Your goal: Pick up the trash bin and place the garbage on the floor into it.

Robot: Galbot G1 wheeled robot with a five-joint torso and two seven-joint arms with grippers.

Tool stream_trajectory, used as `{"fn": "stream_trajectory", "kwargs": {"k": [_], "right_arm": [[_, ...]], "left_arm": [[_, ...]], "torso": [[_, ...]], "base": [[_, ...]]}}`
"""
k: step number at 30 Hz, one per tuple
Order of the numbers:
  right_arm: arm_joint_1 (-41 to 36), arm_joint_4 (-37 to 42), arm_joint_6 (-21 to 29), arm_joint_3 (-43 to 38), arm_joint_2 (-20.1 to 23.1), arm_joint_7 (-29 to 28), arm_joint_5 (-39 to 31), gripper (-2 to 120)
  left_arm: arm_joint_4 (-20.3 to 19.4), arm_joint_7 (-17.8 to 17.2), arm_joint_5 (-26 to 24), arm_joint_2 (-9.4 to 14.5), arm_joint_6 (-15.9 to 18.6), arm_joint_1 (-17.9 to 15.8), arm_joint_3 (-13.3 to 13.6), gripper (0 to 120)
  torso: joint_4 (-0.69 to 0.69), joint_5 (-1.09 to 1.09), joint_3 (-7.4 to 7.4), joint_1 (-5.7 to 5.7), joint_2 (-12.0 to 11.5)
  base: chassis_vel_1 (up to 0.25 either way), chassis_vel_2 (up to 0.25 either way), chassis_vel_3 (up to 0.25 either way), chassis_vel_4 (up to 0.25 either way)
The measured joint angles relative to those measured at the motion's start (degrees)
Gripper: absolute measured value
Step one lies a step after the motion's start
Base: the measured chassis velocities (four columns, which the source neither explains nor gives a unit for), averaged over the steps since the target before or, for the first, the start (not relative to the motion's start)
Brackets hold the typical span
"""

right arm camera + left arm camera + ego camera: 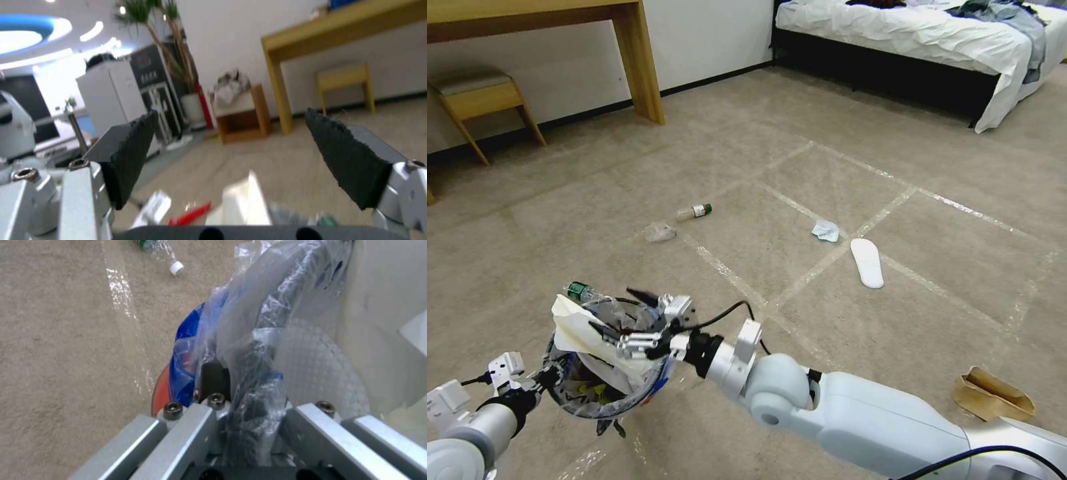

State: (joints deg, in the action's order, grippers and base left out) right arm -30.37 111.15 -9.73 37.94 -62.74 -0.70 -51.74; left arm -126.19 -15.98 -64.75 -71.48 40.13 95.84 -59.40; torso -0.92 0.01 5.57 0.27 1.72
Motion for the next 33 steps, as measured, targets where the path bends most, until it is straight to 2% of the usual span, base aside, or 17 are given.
{"fn": "stream_trajectory", "kwargs": {"k": [2, 5, 8, 11, 14, 17, 19, 22, 24, 25, 27, 33], "right_arm": [[-0.5, 1.6, -0.8, -6.4, 0.9, 1.2, -1.0, 84], [-1.0, 2.1, -0.8, -9.6, 1.5, 1.3, -1.3, 84], [-3.8, 4.0, -0.5, -20.4, 4.0, 1.3, -1.8, 84], [-4.8, 4.4, -0.5, -23.5, 4.8, 1.3, -1.8, 84], [-8.5, 5.6, -1.2, -32.3, 6.3, -0.1, -1.6, 84], [-10.0, 5.9, -1.4, -35.0, 6.5, -0.5, -1.1, 84], [-14.4, 6.2, -2.0, -41.0, 6.6, -1.5, 1.6, 84], [-16.1, 6.1, -2.4, -43.1, 6.6, -1.6, 3.0, 84], [-21.8, 5.9, -3.7, -49.5, 6.4, -1.7, 6.8, 84], [-21.8, 5.9, -3.7, -49.5, 6.4, -1.7, 6.8, 84], [-26.6, 6.5, -4.7, -55.0, 5.9, -1.6, 10.5, 84], [-31.5, 5.6, -5.8, -60.9, 3.6, -2.3, 17.0, 85]], "left_arm": [[-0.3, 0.0, 0.0, 0.1, 0.0, 0.3, -0.2, 1], [-0.3, 0.0, 0.0, 0.2, 0.0, 0.3, -0.4, 1], [-0.5, 0.0, -0.2, 0.2, 0.0, 0.4, -0.7, 1], [-0.5, 0.0, -0.2, 0.2, 0.0, 0.5, -0.9, 1], [-0.9, 0.0, -0.4, 0.3, 0.0, 0.6, -1.2, 1], [-0.9, 0.0, -0.4, 0.2, 0.0, 0.7, -1.4, 1], [-1.2, 0.1, -0.4, -0.2, -0.1, 1.0, -1.7, 1], [-1.2, 0.1, -0.3, -0.3, -0.1, 1.0, -1.8, 1], [-1.2, 0.1, -0.2, -0.6, -0.2, 1.0, -2.1, 1], [-1.2, 0.1, -0.2, -0.6, -0.2, 1.0, -2.1, 1], [-1.1, 0.2, -0.1, -0.6, -0.3, 1.1, -2.5, 1], [-1.0, 0.2, 0.0, -0.7, -0.4, 1.1, -2.5, 1]], "torso": [[0.01, 0.00, 0.00, 0.00, 0.0], [0.01, 0.00, 0.00, 0.00, 0.0], [0.00, 0.01, 0.00, 0.00, 0.0], [-0.01, 0.01, 0.00, 0.00, 0.0], [0.00, 0.01, 0.00, 0.00, 0.0], [0.00, 0.00, 0.00, 0.00, 0.0], [0.01, 0.00, 0.00, 0.00, 0.0], [0.01, 0.01, 0.00, 0.00, 0.0], [0.00, 0.01, 0.00, 0.00, 0.0], [0.00, 0.01, 0.00, 0.00, 0.0], [-0.01, 0.01, -0.01, 0.00, 0.0], [0.00, 0.00, 0.00, 0.00, 0.0]], "base": [[0.000, 0.000, 0.000, 0.000], [0.000, 0.000, 0.000, 0.000], [0.000, 0.000, 0.000, 0.000], [0.000, 0.000, 0.000, 0.000], [0.000, 0.000, 0.000, 0.000], [0.000, 0.000, 0.000, 0.000], [0.000, 0.000, 0.000, 0.000], [0.000, 0.000, 0.000, 0.000], [0.000, 0.000, 0.000, 0.000], [0.000, 0.000, 0.000, 0.000], [0.000, 0.000, 0.000, 0.000], [0.000, 0.000, 0.000, 0.000]]}}
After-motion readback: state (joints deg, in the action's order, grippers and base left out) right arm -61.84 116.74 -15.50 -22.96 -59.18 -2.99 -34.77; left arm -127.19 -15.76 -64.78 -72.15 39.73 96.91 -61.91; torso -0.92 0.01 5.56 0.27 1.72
